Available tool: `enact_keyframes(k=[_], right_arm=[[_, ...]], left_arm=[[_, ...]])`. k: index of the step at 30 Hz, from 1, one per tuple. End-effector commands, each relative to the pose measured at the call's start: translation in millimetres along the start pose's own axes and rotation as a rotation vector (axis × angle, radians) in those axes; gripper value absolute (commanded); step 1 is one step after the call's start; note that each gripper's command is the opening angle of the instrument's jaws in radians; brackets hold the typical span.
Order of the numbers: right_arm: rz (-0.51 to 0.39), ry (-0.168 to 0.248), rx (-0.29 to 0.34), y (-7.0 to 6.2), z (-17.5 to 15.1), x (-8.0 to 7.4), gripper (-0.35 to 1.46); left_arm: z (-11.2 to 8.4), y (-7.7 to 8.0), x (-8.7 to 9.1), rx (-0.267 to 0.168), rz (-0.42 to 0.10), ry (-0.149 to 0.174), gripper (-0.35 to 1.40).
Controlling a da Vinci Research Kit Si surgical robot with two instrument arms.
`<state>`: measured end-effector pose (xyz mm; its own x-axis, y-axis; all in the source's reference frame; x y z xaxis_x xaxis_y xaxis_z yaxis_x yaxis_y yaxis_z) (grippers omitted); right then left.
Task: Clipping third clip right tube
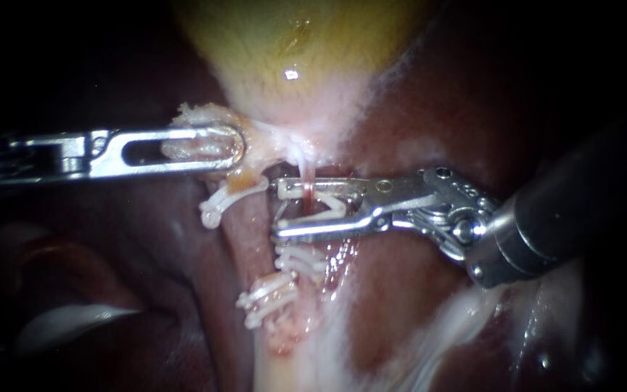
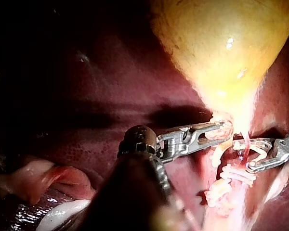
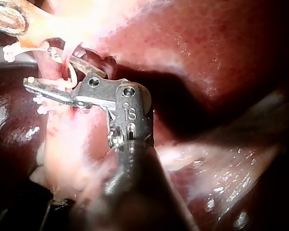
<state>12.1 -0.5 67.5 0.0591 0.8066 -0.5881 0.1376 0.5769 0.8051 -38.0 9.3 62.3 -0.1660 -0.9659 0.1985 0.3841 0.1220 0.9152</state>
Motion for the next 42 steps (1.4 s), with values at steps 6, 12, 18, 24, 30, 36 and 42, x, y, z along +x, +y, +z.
enact_keyframes(k=[6, 12, 18, 24, 30, 36, 42], right_arm=[[0.018, 0.000, 0.001, -0.1, -0.3, 0.0, 0.36], [0.041, 0.003, -0.010, -0.1, -1.4, 0.9, 0.12], [0.096, 0.010, -0.030, 0.0, -2.4, 1.2, -0.35], [0.113, 0.003, -0.052, 0.2, -2.6, 1.0, -0.35], [0.112, -0.011, -0.056, 0.2, -2.6, 0.9, -0.35], [0.113, -0.011, -0.056, 0.1, -2.7, 0.9, -0.35], [0.113, -0.011, -0.056, 0.2, -2.7, 0.9, -0.35]], left_arm=[[0.0, 0.0, 0.0, 0.000, 0.000, 0.000, -0.35], [0.0, 0.0, 0.0, 0.000, 0.000, 0.000, -0.35], [0.0, 0.0, 0.0, 0.000, 0.000, 0.000, -0.35], [0.0, 0.1, 0.0, 0.000, 0.000, 0.000, -0.35], [0.0, 0.1, 0.0, 0.001, 0.000, 0.001, -0.35], [-0.1, 0.1, 0.0, 0.001, 0.000, 0.001, -0.35], [-0.1, 0.2, -0.1, 0.001, 0.000, 0.001, -0.35]])
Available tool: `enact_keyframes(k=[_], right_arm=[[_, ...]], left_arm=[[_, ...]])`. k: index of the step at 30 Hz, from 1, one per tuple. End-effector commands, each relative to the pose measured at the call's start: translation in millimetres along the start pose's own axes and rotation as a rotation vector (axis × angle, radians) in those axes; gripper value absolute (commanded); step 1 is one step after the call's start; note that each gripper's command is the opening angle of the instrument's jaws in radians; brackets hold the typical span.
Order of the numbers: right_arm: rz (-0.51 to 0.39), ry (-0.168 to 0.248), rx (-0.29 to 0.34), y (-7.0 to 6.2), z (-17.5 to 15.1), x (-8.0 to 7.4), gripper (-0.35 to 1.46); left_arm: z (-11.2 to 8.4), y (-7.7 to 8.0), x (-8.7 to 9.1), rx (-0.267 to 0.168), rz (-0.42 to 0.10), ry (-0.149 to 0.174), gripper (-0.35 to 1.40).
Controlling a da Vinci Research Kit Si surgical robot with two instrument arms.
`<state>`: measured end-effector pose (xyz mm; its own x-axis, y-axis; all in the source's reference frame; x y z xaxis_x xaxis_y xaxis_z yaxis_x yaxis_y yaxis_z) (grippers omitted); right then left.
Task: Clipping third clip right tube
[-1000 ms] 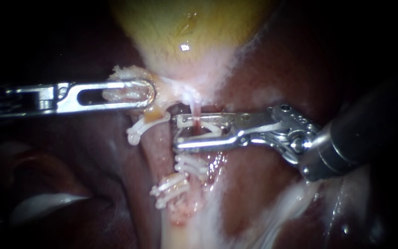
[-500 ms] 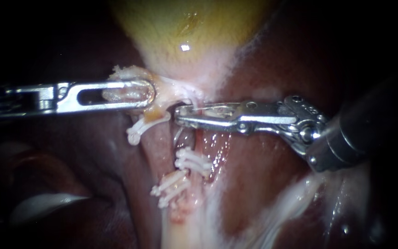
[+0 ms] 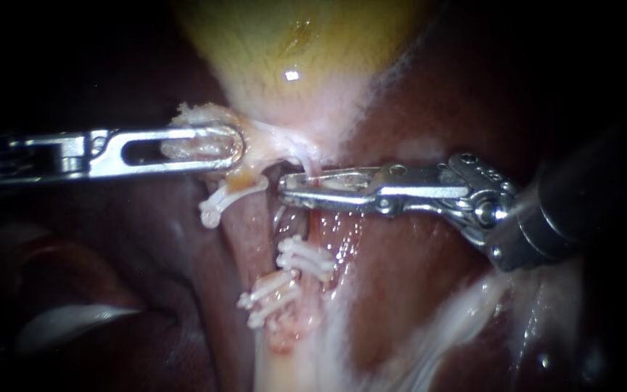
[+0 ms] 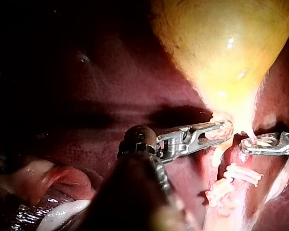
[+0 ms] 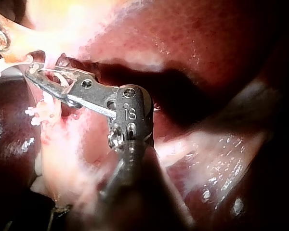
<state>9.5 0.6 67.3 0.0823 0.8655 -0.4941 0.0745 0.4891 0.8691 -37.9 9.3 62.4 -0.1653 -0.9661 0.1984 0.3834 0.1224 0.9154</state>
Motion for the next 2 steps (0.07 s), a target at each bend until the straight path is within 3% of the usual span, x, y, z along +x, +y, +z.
enact_keyframes(k=[1, 2], right_arm=[[0.000, 0.000, 0.000, 0.0, -0.1, 0.0, -0.35], [0.000, 0.000, 0.000, 0.1, -0.1, 0.0, -0.35]], left_arm=[[0.0, 0.0, 0.0, 0.000, 0.000, 0.000, -0.35], [0.0, 0.0, 0.0, 0.000, 0.000, 0.000, -0.35]])
